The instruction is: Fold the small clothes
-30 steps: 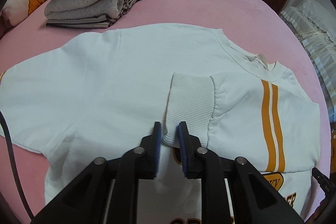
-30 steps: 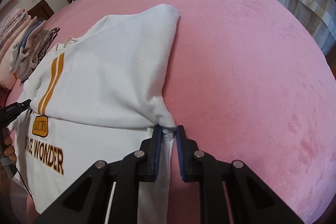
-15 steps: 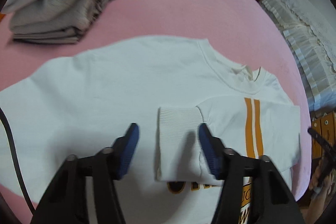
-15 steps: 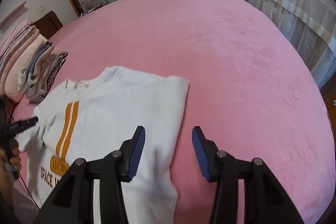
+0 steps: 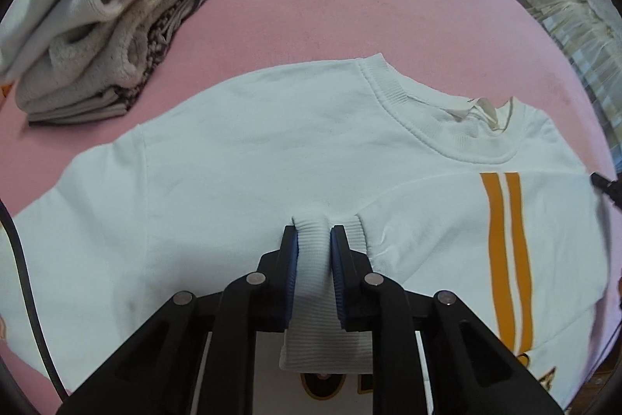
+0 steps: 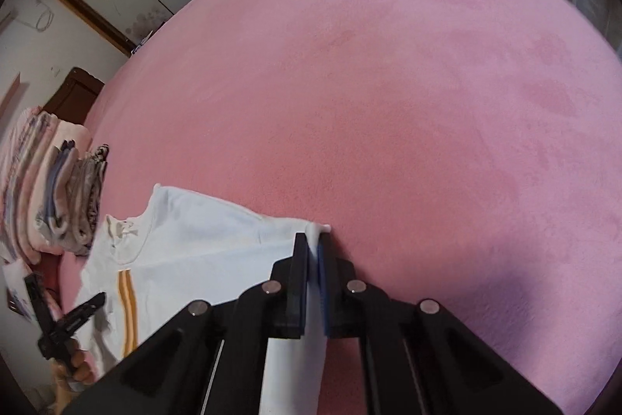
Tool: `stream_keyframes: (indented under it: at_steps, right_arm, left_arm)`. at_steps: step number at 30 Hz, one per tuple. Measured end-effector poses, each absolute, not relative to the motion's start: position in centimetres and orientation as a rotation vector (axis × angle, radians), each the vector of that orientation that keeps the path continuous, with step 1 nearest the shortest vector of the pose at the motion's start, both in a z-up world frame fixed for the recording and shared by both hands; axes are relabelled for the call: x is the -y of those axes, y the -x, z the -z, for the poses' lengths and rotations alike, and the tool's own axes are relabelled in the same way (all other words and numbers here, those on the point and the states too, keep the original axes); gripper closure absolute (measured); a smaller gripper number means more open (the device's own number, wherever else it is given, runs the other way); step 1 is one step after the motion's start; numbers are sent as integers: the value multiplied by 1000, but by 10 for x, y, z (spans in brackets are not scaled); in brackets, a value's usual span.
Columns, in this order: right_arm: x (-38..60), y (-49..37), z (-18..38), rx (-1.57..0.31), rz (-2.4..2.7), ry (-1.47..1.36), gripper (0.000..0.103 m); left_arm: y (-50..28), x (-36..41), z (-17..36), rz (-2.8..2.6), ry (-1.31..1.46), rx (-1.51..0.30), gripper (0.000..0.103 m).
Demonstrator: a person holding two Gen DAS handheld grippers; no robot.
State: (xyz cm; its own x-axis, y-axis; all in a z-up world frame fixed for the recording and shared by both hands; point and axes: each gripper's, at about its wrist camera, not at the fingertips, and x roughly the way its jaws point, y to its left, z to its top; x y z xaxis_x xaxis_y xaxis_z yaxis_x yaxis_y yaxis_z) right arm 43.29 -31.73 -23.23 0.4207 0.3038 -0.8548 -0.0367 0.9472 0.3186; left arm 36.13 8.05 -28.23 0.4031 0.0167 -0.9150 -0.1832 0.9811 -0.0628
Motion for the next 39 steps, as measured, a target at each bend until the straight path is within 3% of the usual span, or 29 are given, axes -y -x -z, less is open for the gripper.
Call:
stream_keyframes:
  at_steps: [5, 8, 11, 13, 14, 26, 35, 39]
  right_arm:
    - [287, -435, 243, -1114, -132, -23, 99]
    - [275, -432, 245, -1113, -91, 51, 97]
    - [269, -423, 233, -1101, -68, 86, 84]
    - [265, -411, 219, -1073, -73, 106, 76]
    - [262, -405, 211, -1057, -75, 117, 74]
    - [228, -306, 143, -984, -201, 94, 73]
    - [183, -237, 124, -923, -225, 85, 73]
    - [165, -220, 119, -899, -216, 72, 73]
  left_arm:
    - [-359, -69, 290, -180, 128, -1125, 88]
    - [-356, -70, 290, -191, 136, -1111, 81]
    - [-348, -85, 282, -207, 169, -1108, 58]
    - [-343, -92, 272, -227, 186, -1102, 31]
    - [-339, -94, 267, -239, 189, -1090, 29]
    - [-270, -120, 189, -179, 367, -1003, 29]
    - [-200, -111, 151, -209, 183, -973, 28]
    - [-172, -107, 134, -224, 155, -928, 14]
